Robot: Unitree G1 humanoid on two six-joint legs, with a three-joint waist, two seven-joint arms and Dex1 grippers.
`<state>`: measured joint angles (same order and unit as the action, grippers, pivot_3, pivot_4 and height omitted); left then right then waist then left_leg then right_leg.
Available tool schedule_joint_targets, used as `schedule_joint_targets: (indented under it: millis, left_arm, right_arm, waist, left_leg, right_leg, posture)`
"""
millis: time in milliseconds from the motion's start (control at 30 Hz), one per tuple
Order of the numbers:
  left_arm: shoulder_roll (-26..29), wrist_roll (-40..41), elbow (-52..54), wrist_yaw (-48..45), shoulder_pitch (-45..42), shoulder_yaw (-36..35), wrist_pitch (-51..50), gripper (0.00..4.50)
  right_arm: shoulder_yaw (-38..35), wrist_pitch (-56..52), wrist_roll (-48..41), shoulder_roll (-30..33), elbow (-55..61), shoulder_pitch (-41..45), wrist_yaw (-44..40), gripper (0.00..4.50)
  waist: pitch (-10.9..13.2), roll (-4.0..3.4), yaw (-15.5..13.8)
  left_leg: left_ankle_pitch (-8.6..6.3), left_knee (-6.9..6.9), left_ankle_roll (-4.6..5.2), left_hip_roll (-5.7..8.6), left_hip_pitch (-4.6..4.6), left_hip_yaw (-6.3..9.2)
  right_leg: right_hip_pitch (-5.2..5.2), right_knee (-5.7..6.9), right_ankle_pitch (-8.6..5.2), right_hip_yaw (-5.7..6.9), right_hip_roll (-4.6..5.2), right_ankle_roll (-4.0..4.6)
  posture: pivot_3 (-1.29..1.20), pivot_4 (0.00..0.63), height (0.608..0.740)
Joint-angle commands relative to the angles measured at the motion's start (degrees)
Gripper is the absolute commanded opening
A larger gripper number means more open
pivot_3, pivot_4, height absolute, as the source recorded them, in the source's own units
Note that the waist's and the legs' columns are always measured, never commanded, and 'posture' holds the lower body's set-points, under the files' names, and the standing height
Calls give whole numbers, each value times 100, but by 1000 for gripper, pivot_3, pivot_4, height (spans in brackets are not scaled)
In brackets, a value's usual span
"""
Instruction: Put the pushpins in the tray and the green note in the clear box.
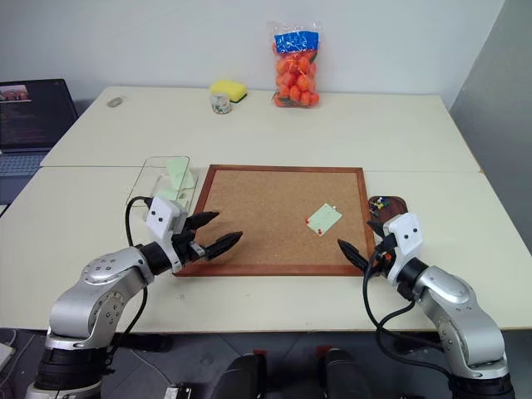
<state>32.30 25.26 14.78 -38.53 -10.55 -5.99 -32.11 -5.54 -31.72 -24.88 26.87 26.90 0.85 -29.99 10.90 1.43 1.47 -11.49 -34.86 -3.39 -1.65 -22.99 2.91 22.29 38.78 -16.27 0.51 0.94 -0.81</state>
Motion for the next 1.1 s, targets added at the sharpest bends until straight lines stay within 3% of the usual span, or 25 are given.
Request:
schedule_joint_targets:
  millis: [33, 567, 867, 1100]
  left_arm:
    - [60, -47, 82, -53, -35, -10, 143, 4471]
    - [-21, 88, 65, -126, -56, -63, 104, 4471]
    - [-22, -28, -144, -327, -263, 176, 270, 4471]
    - [-114, -65, -439, -587, -608, 435, 461, 4471]
  right_arm:
    - [-47, 48, -74, 44, 230, 38, -31, 4500]
    - [0, 88, -40, 56, 189, 108, -67, 4500]
    - [66, 216, 167, 296, -66, 390, -231, 4500]
    - [359, 252, 242, 107, -306, 794, -223, 4500]
  waist:
    - [0, 0, 0]
    - [0, 0, 0]
    - [0, 0, 0]
    - [0, 0, 3]
  left_leg:
    - [0, 0, 0, 0, 0, 0]
    - [0, 0, 0, 0, 0, 1]
    - [0, -1, 0, 1, 1, -1]
    - [0, -3, 0, 1, 1, -1]
  right_leg:
    - [0, 0, 0, 0, 0, 0]
    - [0, 1, 0, 0, 0, 0]
    - [0, 2, 0, 1, 0, 0]
    - [0, 5, 0, 2, -2, 0]
  posture:
    - [0, 150, 740]
    - [0, 150, 740]
    - [0, 150, 740]
    - [0, 150, 740]
